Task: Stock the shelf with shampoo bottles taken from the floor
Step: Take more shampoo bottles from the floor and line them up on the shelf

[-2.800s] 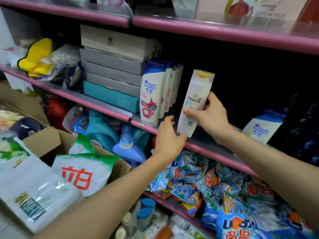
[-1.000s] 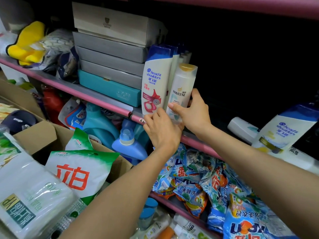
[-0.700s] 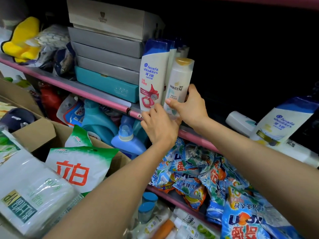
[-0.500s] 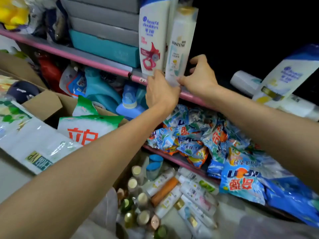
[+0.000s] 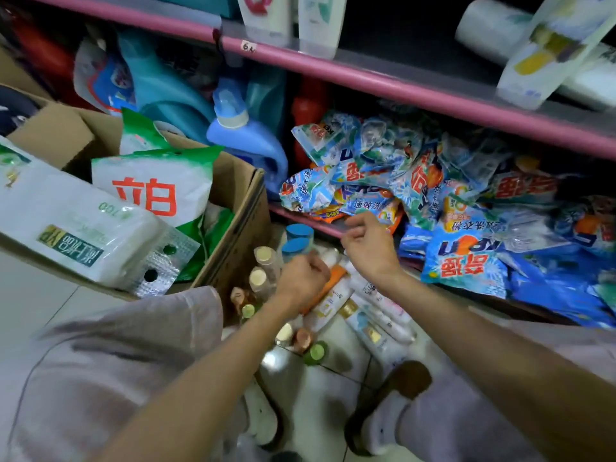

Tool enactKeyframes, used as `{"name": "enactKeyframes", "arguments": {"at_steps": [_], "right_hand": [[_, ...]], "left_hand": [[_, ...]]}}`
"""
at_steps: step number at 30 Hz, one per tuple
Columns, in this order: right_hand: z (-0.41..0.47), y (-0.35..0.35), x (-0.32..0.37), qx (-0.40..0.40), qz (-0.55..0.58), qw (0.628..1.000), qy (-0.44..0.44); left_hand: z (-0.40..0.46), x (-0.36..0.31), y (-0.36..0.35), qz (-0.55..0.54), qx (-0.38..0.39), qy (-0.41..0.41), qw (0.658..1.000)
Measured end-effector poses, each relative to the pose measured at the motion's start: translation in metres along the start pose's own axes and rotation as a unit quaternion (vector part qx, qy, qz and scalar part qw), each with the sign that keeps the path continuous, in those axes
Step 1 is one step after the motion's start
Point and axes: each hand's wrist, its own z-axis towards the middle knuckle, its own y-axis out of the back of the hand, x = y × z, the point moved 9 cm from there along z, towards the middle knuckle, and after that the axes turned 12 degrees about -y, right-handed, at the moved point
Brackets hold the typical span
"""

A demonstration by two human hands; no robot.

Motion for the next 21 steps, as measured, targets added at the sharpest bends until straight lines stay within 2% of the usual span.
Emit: {"name": "enactKeyframes", "arguments": {"at_steps": [4,7,15,18,21], "right_hand": [[0.024,-0.025,-0.098,0.026,-0.078,0.987,-0.139],[0.043,-0.036,-0.156,0.050,-0.138,0.968,-0.202],[0.067,-0.039,-0.254,0.111,-0.334,0.917,-0.187],[0.069,-0.046,-0.281,0.133,-0.354,0.899,-0.220],[0.074,-0.056,-0.285,0.111,-0.388,0.891,-0.211]], "left_hand": [[0.006,0.042,-0.064,0.042,0.094,0.049,0.993],[0.020,0.058,-0.101,0.093,0.156,0.033,0.983],[0.056,0.089,-0.138,0.078,0.184,0.076,0.977],[0.066,0.090,-0.144,0.043,0.176,0.078,0.980],[0.070,0.093,-0.147,-0.025,0.149,0.081,0.985]]}}
